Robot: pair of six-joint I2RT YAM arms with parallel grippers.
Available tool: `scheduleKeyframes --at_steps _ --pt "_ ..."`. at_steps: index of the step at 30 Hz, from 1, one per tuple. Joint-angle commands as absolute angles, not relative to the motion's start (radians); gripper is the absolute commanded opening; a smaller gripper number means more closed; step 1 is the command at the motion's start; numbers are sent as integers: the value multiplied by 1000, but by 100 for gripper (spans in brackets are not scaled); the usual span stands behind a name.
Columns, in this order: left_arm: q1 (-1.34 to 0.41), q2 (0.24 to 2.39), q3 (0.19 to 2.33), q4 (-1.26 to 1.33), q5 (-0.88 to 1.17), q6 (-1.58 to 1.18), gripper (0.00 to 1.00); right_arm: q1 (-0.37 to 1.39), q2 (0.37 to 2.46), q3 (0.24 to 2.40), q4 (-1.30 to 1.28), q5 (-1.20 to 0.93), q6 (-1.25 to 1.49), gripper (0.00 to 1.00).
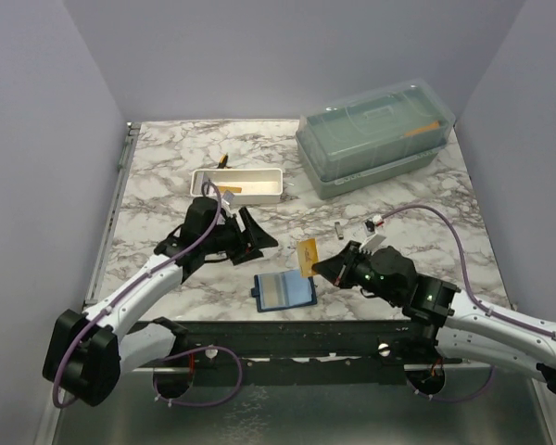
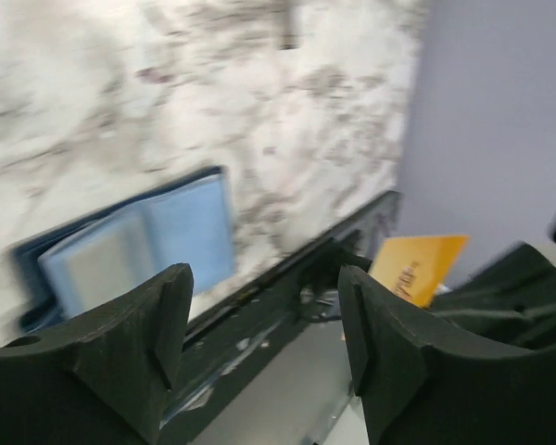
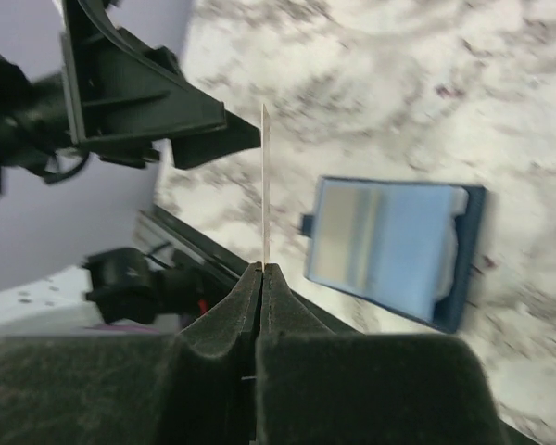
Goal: Put the credit cards into the card holder
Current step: Insert the credit card into the card holder.
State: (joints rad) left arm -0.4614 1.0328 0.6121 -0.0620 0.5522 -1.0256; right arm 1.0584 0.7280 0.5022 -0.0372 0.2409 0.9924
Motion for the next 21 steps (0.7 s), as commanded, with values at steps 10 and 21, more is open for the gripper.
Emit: scheduleKeyframes --at_steps 10,21 --pt "-619 1253 625 -510 240 -913 71 1029 960 452 -48 -103 954 0" --pt "-718 1362 630 -513 95 -954 59 875 1081 363 185 -350 942 0"
